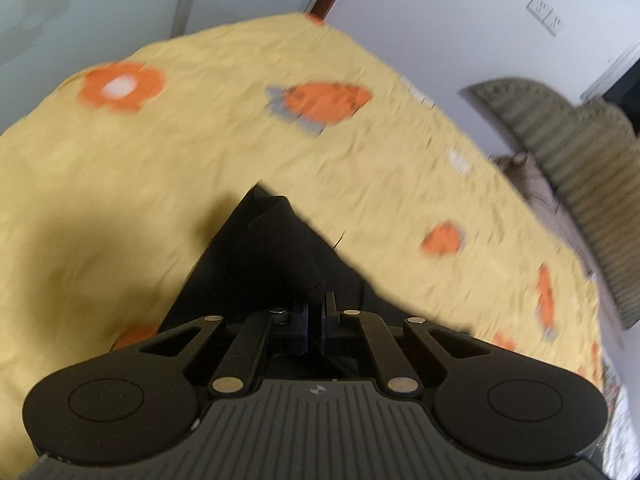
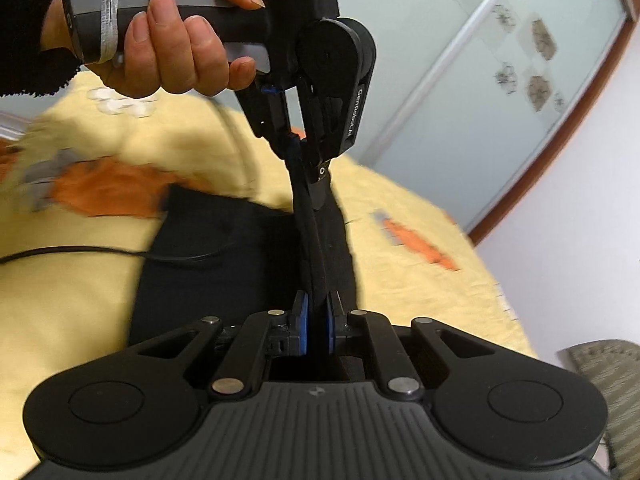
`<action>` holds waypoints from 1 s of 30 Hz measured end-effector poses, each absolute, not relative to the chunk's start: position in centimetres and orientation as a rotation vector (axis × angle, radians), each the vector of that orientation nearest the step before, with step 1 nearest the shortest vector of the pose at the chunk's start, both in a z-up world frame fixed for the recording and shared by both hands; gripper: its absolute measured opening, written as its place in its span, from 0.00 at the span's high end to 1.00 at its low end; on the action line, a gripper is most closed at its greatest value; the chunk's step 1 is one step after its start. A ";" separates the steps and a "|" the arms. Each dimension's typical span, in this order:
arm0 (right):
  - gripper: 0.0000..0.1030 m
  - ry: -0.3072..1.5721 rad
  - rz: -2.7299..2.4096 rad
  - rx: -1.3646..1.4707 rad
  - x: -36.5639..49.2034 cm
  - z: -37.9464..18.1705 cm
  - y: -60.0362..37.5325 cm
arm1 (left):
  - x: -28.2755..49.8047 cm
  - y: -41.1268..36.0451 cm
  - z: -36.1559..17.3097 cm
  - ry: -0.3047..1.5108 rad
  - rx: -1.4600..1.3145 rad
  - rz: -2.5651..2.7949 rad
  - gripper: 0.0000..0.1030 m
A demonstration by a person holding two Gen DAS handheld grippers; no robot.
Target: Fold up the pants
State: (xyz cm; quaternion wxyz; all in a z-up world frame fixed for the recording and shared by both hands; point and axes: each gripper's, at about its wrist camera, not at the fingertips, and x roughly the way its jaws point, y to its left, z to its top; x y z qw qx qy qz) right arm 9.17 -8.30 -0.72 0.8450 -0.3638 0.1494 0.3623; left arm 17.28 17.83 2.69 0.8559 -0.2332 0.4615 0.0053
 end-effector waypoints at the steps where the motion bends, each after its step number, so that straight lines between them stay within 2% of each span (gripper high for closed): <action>1: 0.91 0.324 0.777 -0.768 8.5 -1.1 -8.1 | 16.5 18.0 2.2 0.982 -0.481 0.019 0.93; 7: 0.91 0.394 0.841 -0.724 5.8 -2.8 -6.8 | 12.7 20.1 -0.9 1.062 -0.518 0.044 0.93; 12: 0.91 0.409 0.850 -0.675 5.0 -2.9 -5.8 | 11.8 20.5 -0.8 1.040 -0.465 0.073 0.91; 15: 0.91 0.456 0.824 -0.689 4.8 -4.2 -5.2 | 12.1 19.6 -1.1 1.056 -0.367 0.090 0.74; 17: 0.87 0.455 0.787 -0.681 4.8 -5.0 -5.0 | 11.7 19.4 -0.7 1.049 -0.331 0.107 0.59; 19: 0.84 0.446 0.744 -0.671 3.6 -5.0 -5.2 | 10.6 19.5 0.4 0.975 -0.254 0.190 0.33; 21: 0.80 0.416 0.720 -0.642 1.7 -3.8 -6.3 | 9.3 19.7 1.7 0.887 -0.182 0.280 0.25; 24: 0.80 0.413 0.671 -0.545 -0.9 -2.0 -9.4 | 7.2 20.3 3.8 0.805 -0.124 0.374 0.25; 28: 0.80 0.565 0.563 -0.373 -3.0 -0.9 -16.0 | 4.7 19.0 7.1 0.750 -0.124 0.295 0.23; 29: 0.80 0.596 0.549 -0.324 -3.7 -0.6 -18.1 | 4.3 18.0 7.7 0.736 -0.099 0.250 0.21; 30: 0.80 0.610 0.529 -0.250 -4.6 0.0 -20.5 | 4.0 16.6 8.2 0.727 -0.062 0.196 0.15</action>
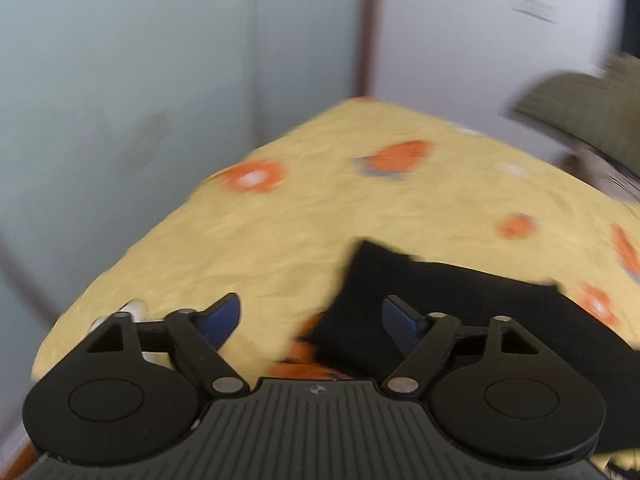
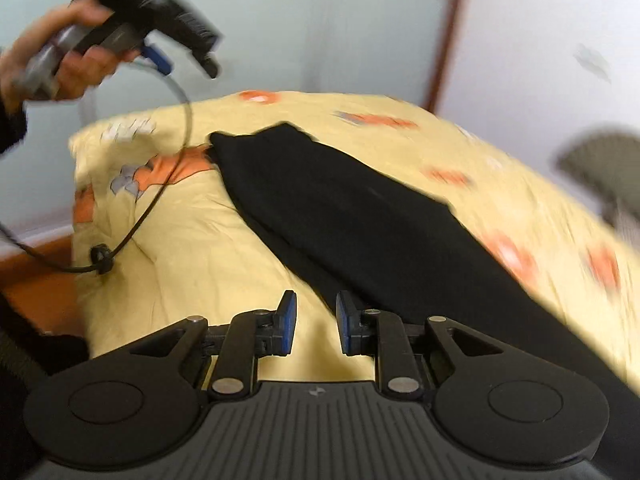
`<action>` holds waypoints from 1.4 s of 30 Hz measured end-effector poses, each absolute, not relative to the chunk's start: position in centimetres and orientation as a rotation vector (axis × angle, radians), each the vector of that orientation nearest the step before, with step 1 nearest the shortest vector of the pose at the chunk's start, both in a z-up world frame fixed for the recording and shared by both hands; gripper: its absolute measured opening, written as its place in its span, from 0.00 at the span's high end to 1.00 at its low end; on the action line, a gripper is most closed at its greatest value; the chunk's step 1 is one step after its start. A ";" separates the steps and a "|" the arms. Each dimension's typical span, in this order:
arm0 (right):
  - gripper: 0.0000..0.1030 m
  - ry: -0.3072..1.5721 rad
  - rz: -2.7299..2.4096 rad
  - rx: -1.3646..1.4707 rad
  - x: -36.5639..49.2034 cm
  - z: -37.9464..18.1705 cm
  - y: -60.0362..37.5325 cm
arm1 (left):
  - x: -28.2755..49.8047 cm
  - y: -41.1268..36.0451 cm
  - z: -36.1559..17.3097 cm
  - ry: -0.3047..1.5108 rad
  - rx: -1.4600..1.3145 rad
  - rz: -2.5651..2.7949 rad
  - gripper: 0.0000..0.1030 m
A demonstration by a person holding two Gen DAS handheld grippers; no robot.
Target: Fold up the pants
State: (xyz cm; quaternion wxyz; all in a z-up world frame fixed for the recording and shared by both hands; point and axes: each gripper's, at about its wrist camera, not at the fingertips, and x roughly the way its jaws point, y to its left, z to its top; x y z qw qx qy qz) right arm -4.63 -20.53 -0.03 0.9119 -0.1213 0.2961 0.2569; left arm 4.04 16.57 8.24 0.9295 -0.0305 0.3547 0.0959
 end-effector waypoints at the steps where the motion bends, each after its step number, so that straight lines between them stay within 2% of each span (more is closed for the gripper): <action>1: 0.80 0.612 0.507 -0.174 -5.3 0.5 -22.6 | 3.8 14.3 8.6 0.715 0.000 0.117 0.10; 5: 0.80 0.568 0.351 0.116 -5.5 1.4 -28.9 | 2.4 5.4 7.3 0.649 0.244 -0.226 0.07; 9: 0.80 0.570 0.193 0.405 -2.7 -1.6 -33.3 | 1.4 -2.8 3.0 0.633 0.414 -0.471 0.12; 13: 0.80 0.650 0.109 0.593 -0.1 -5.3 -34.5 | 2.0 -6.4 -0.7 0.662 0.491 -0.559 0.24; 16: 0.80 0.678 0.080 0.637 0.1 -6.3 -34.5 | 1.7 -7.4 -2.2 0.583 0.579 -0.557 0.25; 19: 0.70 0.699 0.074 0.703 0.0 -7.2 -34.6 | 1.4 -7.6 -3.1 0.528 0.658 -0.594 0.25; 21: 0.50 0.676 0.090 0.788 -0.4 -7.4 -35.5 | 1.2 -8.1 -3.7 0.522 0.699 -0.639 0.25; 23: 0.48 0.639 0.111 0.838 0.0 -7.5 -35.4 | 1.1 -8.5 -4.3 0.526 0.720 -0.673 0.24; 25: 0.50 0.624 0.102 0.824 0.7 -7.5 -35.3 | 1.3 -8.9 -5.0 0.531 0.735 -0.681 0.26; 26: 0.61 0.620 0.096 0.799 0.9 -7.4 -35.0 | 1.5 -9.1 -5.3 0.535 0.738 -0.674 0.29; 27: 0.77 0.617 0.090 0.773 1.1 -7.3 -34.7 | 1.8 -9.1 -5.5 0.540 0.736 -0.667 0.40; 28: 0.82 0.616 0.081 0.751 1.1 -7.1 -34.4 | 2.1 -9.1 -5.6 0.551 0.726 -0.657 0.55; 29: 0.85 0.608 0.073 0.722 0.9 -6.8 -34.1 | 2.4 -9.0 -5.7 0.565 0.707 -0.655 0.61; 30: 0.88 0.600 0.067 0.700 0.8 -6.6 -33.8 | 2.7 -8.7 -5.4 0.581 0.684 -0.657 0.74; 31: 0.89 0.594 0.060 0.677 0.6 -6.4 -33.6 | 2.9 -8.4 -5.3 0.594 0.651 -0.655 0.83; 34: 0.89 0.585 0.055 0.640 -0.4 -5.9 -33.2 | 2.3 -7.6 -4.8 0.567 0.624 -0.678 0.88; 42: 0.89 0.626 0.075 0.595 -3.7 -6.0 -32.3 | 0.3 -6.5 -5.5 0.590 0.666 -0.742 0.91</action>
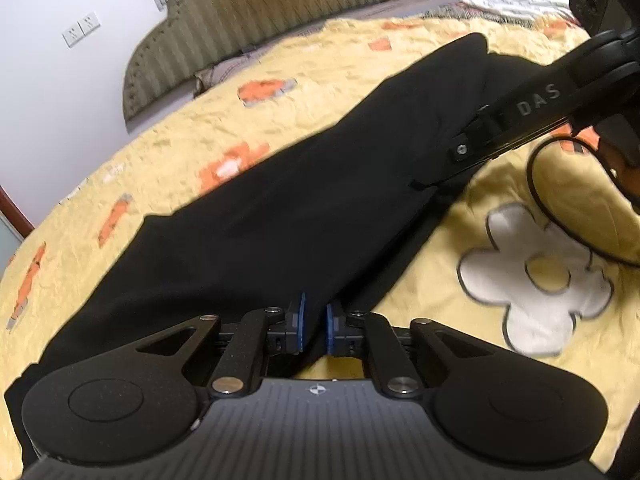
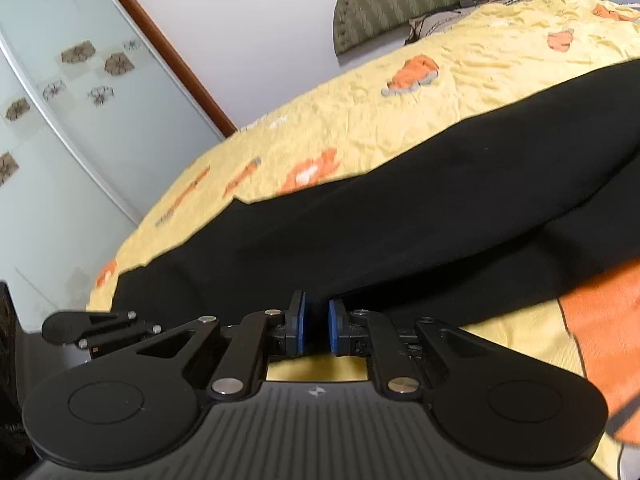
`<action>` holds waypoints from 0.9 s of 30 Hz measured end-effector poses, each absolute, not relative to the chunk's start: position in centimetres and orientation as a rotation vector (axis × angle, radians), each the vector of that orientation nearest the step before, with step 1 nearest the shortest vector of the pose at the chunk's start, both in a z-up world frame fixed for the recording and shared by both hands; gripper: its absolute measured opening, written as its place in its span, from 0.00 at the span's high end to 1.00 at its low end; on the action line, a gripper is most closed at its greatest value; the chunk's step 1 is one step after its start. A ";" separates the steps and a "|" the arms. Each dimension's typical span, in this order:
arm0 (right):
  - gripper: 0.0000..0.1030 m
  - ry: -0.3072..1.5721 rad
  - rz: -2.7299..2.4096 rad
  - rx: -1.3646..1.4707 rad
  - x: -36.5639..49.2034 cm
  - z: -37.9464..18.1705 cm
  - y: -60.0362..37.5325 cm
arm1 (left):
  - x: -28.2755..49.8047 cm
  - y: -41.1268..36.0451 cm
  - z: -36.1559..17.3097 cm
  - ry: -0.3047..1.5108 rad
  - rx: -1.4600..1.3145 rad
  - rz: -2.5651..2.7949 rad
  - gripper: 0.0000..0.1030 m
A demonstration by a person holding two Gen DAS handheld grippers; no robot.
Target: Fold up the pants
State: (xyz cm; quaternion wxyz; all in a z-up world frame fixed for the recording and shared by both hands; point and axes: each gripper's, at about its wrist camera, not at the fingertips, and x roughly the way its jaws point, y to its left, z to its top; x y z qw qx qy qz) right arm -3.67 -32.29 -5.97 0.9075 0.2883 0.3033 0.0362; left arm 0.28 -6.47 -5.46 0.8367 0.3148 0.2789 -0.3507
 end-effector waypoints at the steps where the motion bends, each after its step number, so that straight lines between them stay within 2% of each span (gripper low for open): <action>1: 0.89 0.632 0.071 0.594 -3.7 -6.1 -32.2 | 0.1 -6.4 -5.6 0.589 0.672 -0.744 0.91; 3: 0.89 0.652 0.064 0.593 -3.7 -6.6 -32.3 | 0.2 -6.4 -5.8 0.593 0.674 -0.745 0.91; 4: 0.89 0.669 0.060 0.600 -3.5 -7.0 -32.5 | 0.4 -6.4 -5.8 0.610 0.668 -0.748 0.85; 7: 0.87 0.679 0.071 0.628 -3.6 -6.9 -33.0 | 0.7 -6.5 -5.3 0.643 0.639 -0.773 0.82; 9: 0.85 0.656 0.093 0.626 -4.5 -6.3 -33.7 | 0.7 -6.4 -4.8 0.687 0.603 -0.821 0.82; 11: 0.85 0.611 0.093 0.636 -5.8 -5.5 -35.3 | 0.3 -6.3 -4.0 0.702 0.564 -0.881 0.77; 14: 0.85 0.518 -0.038 0.670 -8.0 -4.6 -39.6 | 0.1 -6.9 -2.6 0.682 0.504 -0.947 0.67; 16: 0.85 0.469 -0.201 0.709 -9.0 -4.7 -43.3 | 0.6 -8.0 -1.8 0.649 0.452 -0.947 0.54; 19: 0.85 0.430 -0.356 0.857 -9.3 -6.2 -49.4 | 2.4 -11.1 -1.7 0.590 0.419 -0.819 0.40; 24: 0.85 0.409 -0.346 1.169 -8.0 -9.6 -54.8 | 5.5 -16.0 -4.9 0.639 0.469 -0.598 0.40; 27: 0.85 0.412 -0.335 1.213 -6.7 -9.5 -55.1 | 5.3 -16.6 -6.4 0.636 0.491 -0.560 0.40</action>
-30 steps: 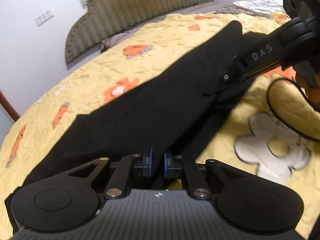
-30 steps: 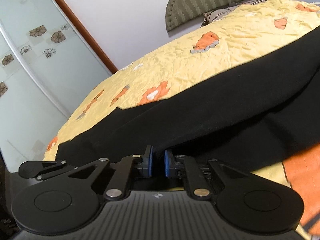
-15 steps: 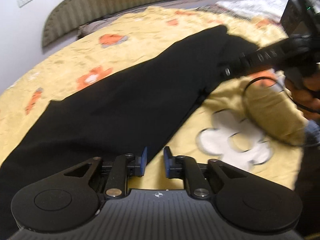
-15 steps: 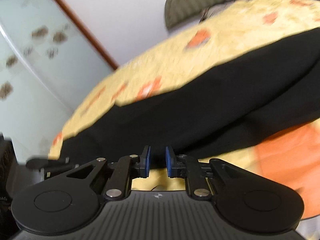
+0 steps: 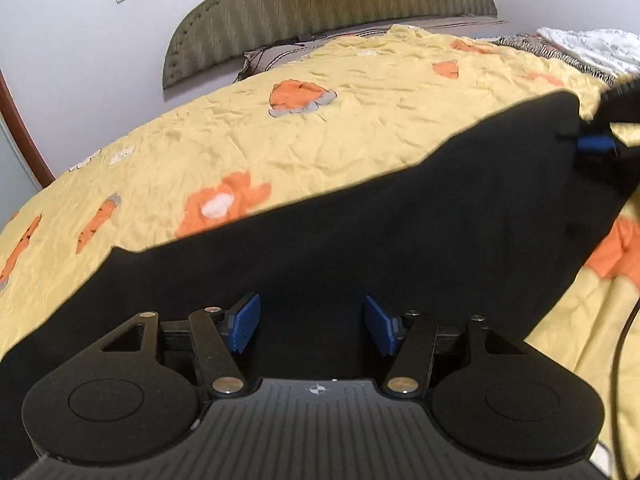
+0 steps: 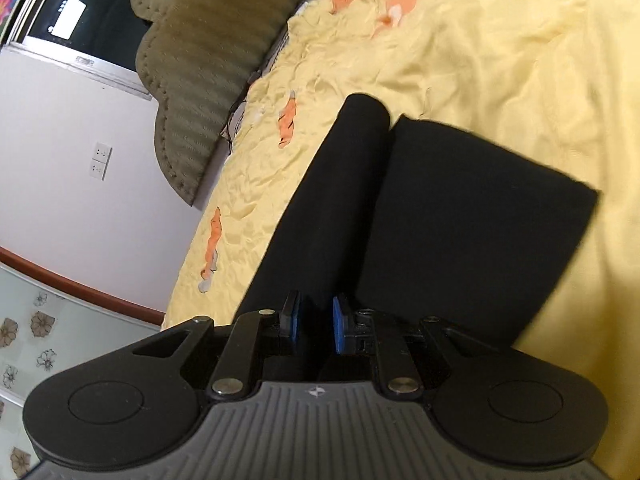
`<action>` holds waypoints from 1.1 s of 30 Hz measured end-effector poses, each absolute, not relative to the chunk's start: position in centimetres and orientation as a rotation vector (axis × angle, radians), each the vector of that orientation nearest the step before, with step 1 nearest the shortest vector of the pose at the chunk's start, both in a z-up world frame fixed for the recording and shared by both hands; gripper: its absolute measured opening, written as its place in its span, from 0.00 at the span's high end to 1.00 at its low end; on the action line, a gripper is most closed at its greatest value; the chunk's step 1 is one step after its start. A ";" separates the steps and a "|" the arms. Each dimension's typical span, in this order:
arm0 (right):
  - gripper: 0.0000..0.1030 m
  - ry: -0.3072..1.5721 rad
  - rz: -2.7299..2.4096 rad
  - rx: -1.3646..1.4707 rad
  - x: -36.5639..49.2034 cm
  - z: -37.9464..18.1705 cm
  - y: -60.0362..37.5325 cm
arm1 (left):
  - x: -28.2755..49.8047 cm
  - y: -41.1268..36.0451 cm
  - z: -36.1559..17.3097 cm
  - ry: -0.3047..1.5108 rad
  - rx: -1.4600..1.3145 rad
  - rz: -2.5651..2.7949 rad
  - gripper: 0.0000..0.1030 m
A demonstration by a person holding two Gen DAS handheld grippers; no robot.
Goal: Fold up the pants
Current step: 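Open both grippers and lay the folded trousers onto the bedspread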
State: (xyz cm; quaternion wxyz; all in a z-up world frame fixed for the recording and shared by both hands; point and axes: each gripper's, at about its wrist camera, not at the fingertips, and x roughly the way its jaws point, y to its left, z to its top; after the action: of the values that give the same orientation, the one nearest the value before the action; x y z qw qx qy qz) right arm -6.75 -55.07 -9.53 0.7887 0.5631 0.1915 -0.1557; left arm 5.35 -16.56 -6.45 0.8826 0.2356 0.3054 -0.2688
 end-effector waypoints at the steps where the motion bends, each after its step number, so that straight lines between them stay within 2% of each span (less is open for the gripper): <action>1: 0.84 0.420 -0.340 1.196 -6.3 -9.1 -55.0 | 4.8 -16.3 -6.7 0.603 0.490 -0.551 0.40; 4: 0.79 0.417 -0.313 1.090 -3.6 -6.4 -53.9 | 3.6 -15.7 -7.3 0.540 0.500 -0.544 0.38; 5: 0.72 0.421 -0.295 1.054 -2.2 -5.5 -53.6 | 3.6 -15.5 -7.4 0.536 0.481 -0.533 0.38; 7: 0.41 0.442 -0.217 0.941 1.3 -3.6 -52.2 | 3.8 -15.4 -7.6 0.541 0.435 -0.520 0.37; 8: 0.21 0.473 -0.130 0.859 3.6 -2.9 -51.4 | 3.8 -15.2 -7.6 0.544 0.410 -0.513 0.36; 10: 0.23 0.511 -0.086 0.756 5.7 -2.0 -50.1 | 4.0 -14.8 -7.8 0.544 0.374 -0.498 0.27; 12: 0.22 0.475 -0.078 0.663 5.6 -0.5 -49.1 | 4.3 -14.2 -7.9 0.551 0.332 -0.487 0.21; 16: 0.22 0.363 -0.216 0.585 2.5 1.2 -50.1 | 5.6 -12.9 -8.0 0.612 0.222 -0.500 0.15; 19: 0.22 0.336 -0.354 0.602 0.2 0.9 -52.3 | 5.6 -13.0 -8.0 0.610 0.223 -0.502 0.14; 24: 0.22 0.359 -0.326 0.791 -1.2 -1.8 -55.0 | 5.5 -13.2 -8.1 0.611 0.218 -0.505 0.13; 30: 0.22 0.413 -0.241 0.926 2.2 -4.6 -55.7 | 5.5 -13.1 -8.1 0.612 0.216 -0.505 0.11; 33: 0.28 0.435 -0.208 0.984 3.8 -5.8 -56.4 | 5.6 -13.1 -8.1 0.612 0.218 -0.506 0.11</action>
State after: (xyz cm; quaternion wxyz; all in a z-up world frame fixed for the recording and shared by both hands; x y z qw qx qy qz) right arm 3.76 -56.43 -5.76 0.8537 0.4676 0.2069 -0.0987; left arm 5.58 -13.09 -8.15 0.9165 0.1057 0.2974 -0.2457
